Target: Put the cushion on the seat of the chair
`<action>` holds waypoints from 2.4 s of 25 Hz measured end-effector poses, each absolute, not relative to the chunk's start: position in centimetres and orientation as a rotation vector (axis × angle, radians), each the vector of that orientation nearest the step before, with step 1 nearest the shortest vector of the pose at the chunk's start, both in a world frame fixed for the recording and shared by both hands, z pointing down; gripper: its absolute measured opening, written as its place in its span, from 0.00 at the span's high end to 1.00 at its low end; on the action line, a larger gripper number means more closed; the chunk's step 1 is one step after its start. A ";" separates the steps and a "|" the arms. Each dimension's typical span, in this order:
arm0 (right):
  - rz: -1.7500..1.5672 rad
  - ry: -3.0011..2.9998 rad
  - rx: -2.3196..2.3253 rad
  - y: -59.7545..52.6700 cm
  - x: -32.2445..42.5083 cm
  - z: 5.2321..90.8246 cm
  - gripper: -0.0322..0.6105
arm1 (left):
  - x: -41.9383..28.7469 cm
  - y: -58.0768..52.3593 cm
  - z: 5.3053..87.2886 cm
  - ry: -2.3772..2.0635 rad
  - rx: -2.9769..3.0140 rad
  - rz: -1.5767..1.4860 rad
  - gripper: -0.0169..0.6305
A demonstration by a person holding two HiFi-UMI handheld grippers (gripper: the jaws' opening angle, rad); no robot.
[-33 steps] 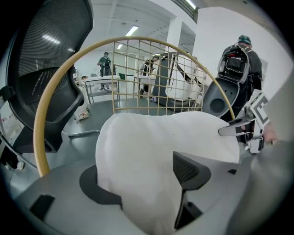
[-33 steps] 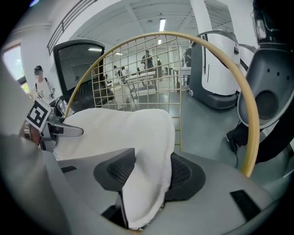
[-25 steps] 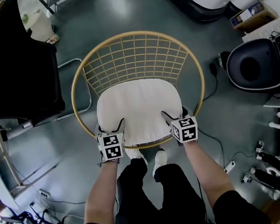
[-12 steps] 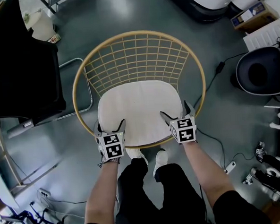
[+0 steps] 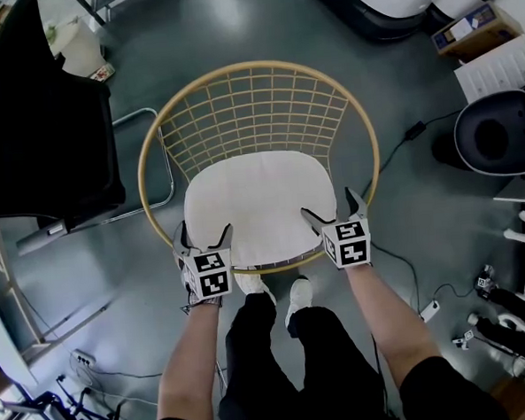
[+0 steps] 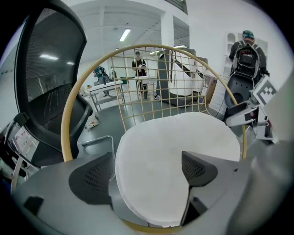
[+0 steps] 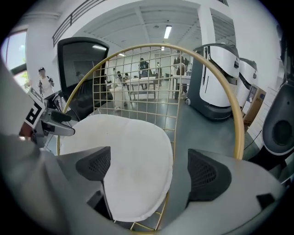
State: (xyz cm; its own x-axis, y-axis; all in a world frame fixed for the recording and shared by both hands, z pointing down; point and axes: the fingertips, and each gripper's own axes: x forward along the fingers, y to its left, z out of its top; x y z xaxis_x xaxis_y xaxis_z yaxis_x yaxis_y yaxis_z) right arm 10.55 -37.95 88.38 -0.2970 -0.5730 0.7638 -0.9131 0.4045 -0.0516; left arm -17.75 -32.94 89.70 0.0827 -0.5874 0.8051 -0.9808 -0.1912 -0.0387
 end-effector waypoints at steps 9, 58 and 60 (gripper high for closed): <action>0.621 -2.104 1.186 -36.6 9.0 81.2 0.60 | -15.5 -32.8 82.1 -1.552 1.894 0.876 0.27; 0.276 -2.516 1.126 -8.6 2.9 43.6 0.93 | -10.2 -4.5 43.1 -1.470 2.442 0.407 0.95; 0.272 -2.514 1.142 -6.9 2.0 43.3 0.93 | -10.9 -3.0 43.0 -1.458 2.451 0.399 0.95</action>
State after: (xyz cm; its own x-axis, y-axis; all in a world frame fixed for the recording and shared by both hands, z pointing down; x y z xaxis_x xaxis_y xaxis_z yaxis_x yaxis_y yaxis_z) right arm 2.02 -6.95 43.27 -0.6061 -0.6857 0.4031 -0.7560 0.6542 -0.0239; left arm -10.93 -3.03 43.04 0.4583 -0.8114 0.3627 -0.8831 -0.4619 0.0825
